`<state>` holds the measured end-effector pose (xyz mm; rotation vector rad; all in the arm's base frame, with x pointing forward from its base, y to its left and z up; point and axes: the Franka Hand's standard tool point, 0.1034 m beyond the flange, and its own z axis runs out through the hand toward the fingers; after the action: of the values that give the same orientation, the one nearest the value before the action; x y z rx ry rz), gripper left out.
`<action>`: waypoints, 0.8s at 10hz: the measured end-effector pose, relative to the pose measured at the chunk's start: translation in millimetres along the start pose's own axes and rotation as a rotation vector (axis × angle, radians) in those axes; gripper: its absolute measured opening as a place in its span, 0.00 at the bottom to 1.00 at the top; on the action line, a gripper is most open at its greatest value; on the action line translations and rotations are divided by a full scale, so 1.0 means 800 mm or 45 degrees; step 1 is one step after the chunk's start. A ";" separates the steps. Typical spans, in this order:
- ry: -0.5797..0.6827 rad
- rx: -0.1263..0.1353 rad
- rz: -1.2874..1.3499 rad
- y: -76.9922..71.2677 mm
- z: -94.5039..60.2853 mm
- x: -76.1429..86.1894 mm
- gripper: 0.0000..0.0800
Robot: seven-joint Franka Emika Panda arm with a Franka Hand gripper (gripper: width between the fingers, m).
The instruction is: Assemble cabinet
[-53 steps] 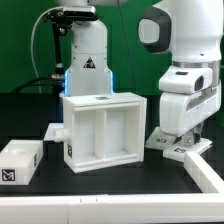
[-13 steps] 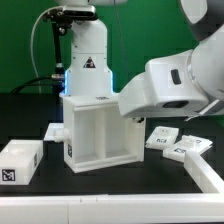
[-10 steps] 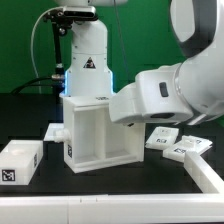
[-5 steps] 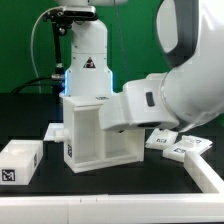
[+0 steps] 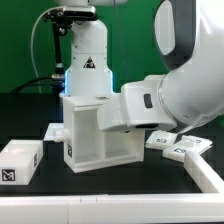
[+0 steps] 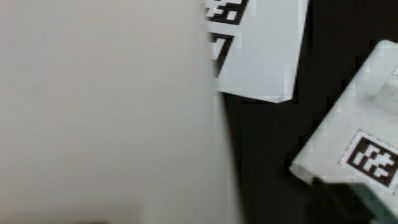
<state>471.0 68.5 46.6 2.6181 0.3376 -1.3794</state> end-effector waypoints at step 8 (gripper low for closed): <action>0.003 -0.015 0.037 0.002 -0.014 -0.015 0.11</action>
Offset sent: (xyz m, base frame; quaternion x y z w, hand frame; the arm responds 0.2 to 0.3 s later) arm 0.0000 0.0000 0.0000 0.0000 0.0000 0.0000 1.0000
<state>473.7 68.1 63.1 2.6049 0.3056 -1.3607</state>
